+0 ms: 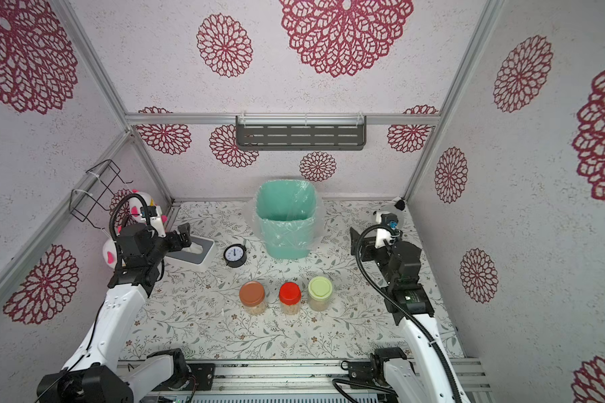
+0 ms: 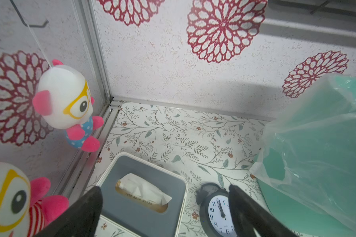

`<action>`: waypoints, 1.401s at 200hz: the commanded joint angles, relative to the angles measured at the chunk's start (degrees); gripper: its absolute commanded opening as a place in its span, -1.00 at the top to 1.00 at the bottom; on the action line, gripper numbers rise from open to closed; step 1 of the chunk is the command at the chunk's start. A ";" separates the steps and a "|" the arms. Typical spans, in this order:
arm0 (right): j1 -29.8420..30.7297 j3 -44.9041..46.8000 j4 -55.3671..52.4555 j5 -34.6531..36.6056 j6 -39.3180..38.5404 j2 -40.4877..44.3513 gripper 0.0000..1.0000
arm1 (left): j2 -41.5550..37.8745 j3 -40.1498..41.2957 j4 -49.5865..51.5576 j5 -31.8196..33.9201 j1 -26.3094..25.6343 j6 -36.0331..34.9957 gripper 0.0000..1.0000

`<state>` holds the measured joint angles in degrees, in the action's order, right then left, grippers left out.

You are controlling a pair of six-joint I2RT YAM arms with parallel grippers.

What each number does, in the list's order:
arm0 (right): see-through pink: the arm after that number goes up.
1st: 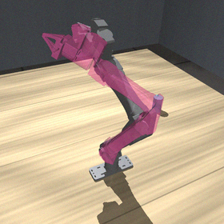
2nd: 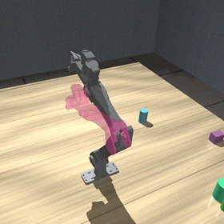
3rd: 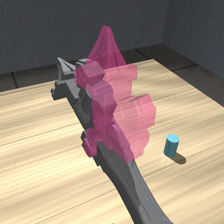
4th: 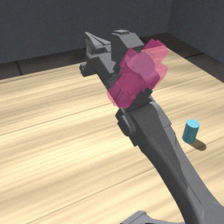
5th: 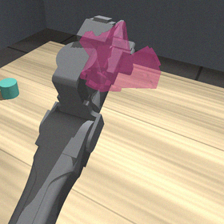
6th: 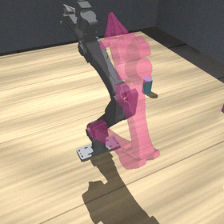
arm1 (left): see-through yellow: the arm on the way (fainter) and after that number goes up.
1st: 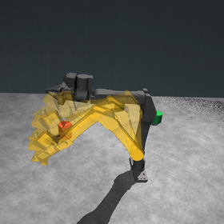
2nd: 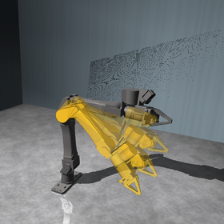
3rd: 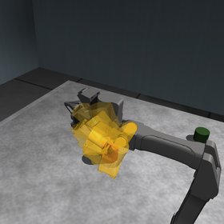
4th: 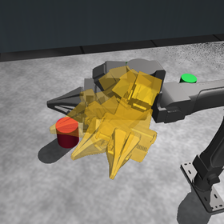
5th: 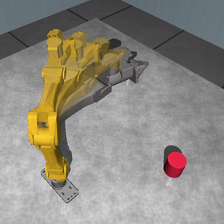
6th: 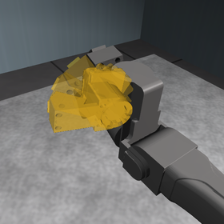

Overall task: Empty moldy peanuts from jars
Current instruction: Pick up the jar from the center of the board.

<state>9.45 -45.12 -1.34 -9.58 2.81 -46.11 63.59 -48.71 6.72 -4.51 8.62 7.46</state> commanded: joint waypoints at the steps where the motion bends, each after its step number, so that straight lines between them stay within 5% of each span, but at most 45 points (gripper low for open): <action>1: 4.60 -5.63 -11.79 -8.53 -3.54 -1.64 -0.97 | 1.76 -0.76 2.71 -1.10 -0.11 0.09 -0.95; 43: 16.49 -15.85 -23.14 -13.93 -7.83 -9.91 -0.96 | 3.71 -1.30 3.90 -0.43 -0.17 0.80 -0.95; 132: 41.22 -30.06 -33.26 -6.31 -12.94 -33.56 -0.97 | 4.96 -0.69 4.79 2.59 -0.01 0.19 -0.95; 280: 50.97 -41.89 -36.36 -0.19 -12.83 -56.55 -0.97 | 7.65 -1.32 7.14 6.38 0.43 -1.29 -0.95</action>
<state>59.83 -85.17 -35.40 -12.97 -9.43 -101.89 70.46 -48.71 13.04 -0.03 8.69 7.14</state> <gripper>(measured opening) 0.987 0.975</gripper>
